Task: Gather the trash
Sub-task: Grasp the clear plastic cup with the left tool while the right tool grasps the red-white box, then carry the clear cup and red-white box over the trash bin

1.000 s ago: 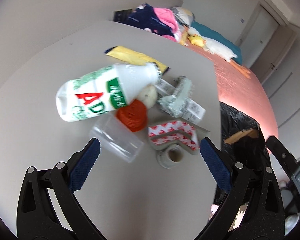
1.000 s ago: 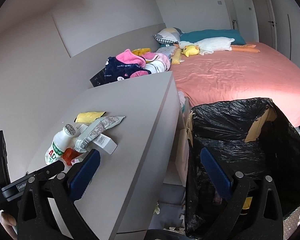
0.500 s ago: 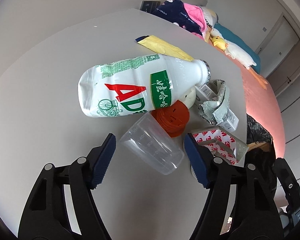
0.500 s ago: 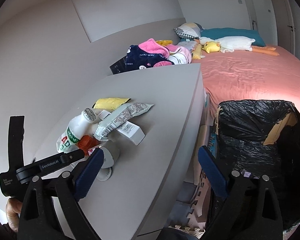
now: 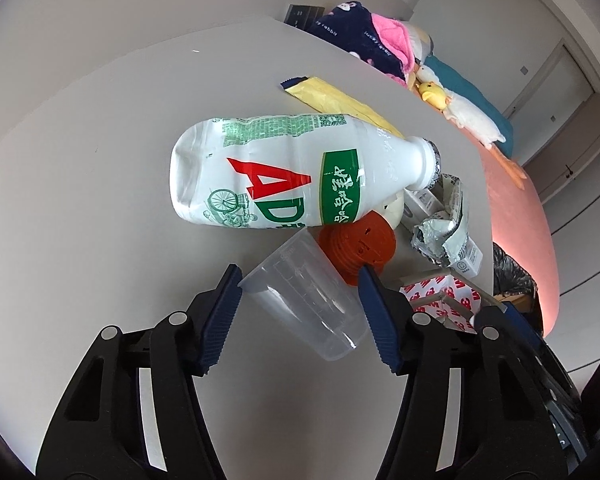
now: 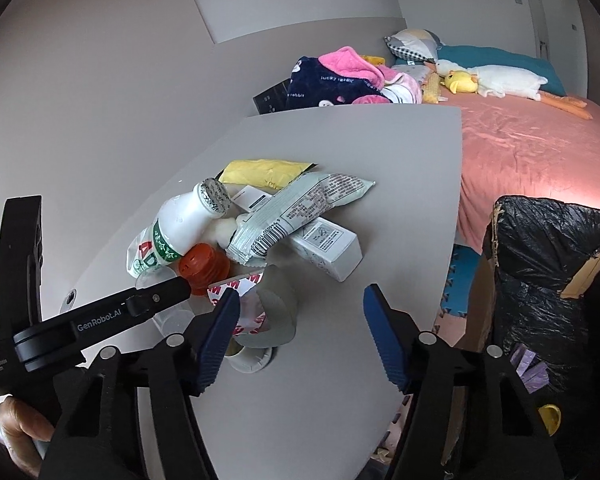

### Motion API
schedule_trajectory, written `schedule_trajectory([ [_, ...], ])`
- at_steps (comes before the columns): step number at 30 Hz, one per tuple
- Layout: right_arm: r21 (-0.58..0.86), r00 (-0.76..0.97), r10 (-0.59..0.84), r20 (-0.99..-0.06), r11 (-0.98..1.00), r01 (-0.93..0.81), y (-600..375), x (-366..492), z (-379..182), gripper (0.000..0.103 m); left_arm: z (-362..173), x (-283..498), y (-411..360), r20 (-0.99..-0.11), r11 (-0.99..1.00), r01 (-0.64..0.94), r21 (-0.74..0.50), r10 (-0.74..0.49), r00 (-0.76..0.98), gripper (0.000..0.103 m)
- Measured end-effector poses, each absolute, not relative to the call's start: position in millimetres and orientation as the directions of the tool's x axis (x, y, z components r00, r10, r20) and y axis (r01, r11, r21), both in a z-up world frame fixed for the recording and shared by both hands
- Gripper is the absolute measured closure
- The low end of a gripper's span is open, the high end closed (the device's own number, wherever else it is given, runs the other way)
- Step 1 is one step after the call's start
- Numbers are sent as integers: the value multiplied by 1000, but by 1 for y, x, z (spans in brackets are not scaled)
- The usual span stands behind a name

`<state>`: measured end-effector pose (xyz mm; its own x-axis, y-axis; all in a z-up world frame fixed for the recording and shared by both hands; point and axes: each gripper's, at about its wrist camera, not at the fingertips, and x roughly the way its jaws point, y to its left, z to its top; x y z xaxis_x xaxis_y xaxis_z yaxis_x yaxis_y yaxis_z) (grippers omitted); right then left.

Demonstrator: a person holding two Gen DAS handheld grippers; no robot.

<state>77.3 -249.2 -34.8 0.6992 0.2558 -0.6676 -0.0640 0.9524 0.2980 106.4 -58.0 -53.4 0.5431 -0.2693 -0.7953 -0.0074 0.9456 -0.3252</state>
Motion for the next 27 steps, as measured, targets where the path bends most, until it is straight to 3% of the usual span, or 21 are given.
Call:
schedule_trajectory([
  [2, 310, 689, 270, -672, 948, -70, -247, 80, -38, 46, -53, 107, -56, -792, 943, -5, -332, -276, 544, 45],
  [6, 362, 659, 332, -674, 927, -97, -244, 83, -42, 81, -53, 107, -55, -790, 941, -5, -340, -283, 544, 46],
  [12, 398, 676, 353, -647, 912, -96, -250, 76, -37, 83, -51, 102, -50, -775, 934, -5, -358, -294, 560, 50],
  [27, 414, 763, 314, -565, 908, -68, -286, 51, -2, 83, -1, 76, -88, -705, 956, 134, -259, -283, 650, 51],
])
